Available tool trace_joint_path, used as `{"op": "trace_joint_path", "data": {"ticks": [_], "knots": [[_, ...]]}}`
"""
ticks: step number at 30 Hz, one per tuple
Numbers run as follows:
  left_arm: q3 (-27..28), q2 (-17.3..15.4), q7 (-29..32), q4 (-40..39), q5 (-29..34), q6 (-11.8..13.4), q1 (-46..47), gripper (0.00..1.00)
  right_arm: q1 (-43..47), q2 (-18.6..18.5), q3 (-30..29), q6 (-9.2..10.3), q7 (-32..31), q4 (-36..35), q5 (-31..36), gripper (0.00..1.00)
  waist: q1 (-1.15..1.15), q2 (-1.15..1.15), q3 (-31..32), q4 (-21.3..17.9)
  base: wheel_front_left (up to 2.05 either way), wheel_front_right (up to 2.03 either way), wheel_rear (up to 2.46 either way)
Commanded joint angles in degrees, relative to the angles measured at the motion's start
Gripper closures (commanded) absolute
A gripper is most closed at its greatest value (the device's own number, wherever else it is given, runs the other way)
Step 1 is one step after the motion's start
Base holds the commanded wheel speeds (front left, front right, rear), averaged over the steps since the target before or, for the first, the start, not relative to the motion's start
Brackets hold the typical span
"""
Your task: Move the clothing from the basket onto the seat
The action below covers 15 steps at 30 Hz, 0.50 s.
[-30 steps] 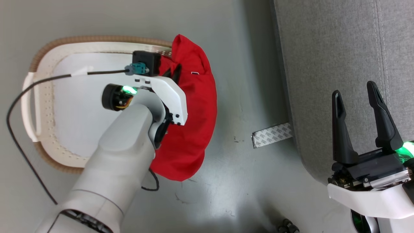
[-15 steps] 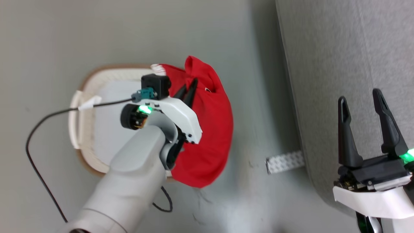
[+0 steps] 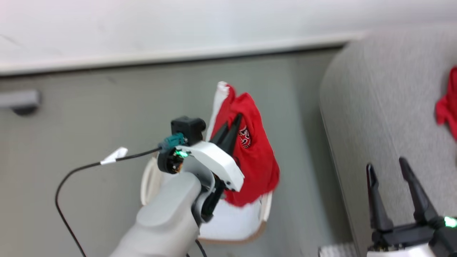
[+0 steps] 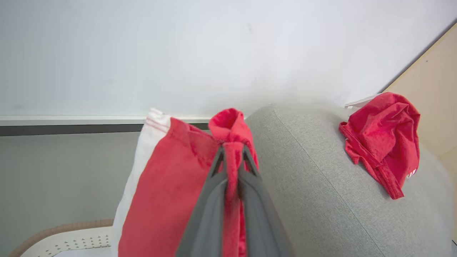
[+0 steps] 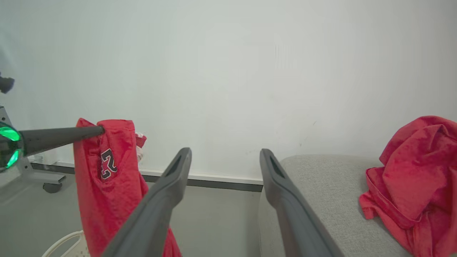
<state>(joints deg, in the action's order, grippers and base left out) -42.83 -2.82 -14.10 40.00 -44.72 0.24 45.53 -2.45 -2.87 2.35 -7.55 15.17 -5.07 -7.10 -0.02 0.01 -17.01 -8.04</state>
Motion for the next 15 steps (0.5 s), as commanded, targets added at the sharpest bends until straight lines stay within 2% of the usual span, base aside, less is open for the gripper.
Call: {"op": "trace_joint_path", "data": {"ticks": [1, 9, 15], "knots": [[-0.33, -0.68, 0.3, -1.77, -0.3, 0.5, -1.59, 1.0, 1.85, -0.05, -0.16, 0.12, -0.03, 0.47, 0.33, 0.0, 0.02, -0.01, 9.38, 4.41, 0.0, 0.0, 0.0], [-1.4, -3.83, 4.24, -14.24, 0.32, 3.39, -4.33, 1.0, 6.03, -0.07, 1.43, 0.12, -0.04, 1.78, 2.47, 0.0, 0.02, -0.01, 17.09, 7.24, 0.0, 0.0, 0.0], [-1.65, -6.33, 7.93, -25.02, 1.31, 5.91, -3.2, 1.0, 4.83, -1.6, 4.87, 0.12, -0.03, 1.78, 2.6, 0.0, 0.02, -0.01, 18.6, 9.26, 0.0, 0.0, 0.0]]}}
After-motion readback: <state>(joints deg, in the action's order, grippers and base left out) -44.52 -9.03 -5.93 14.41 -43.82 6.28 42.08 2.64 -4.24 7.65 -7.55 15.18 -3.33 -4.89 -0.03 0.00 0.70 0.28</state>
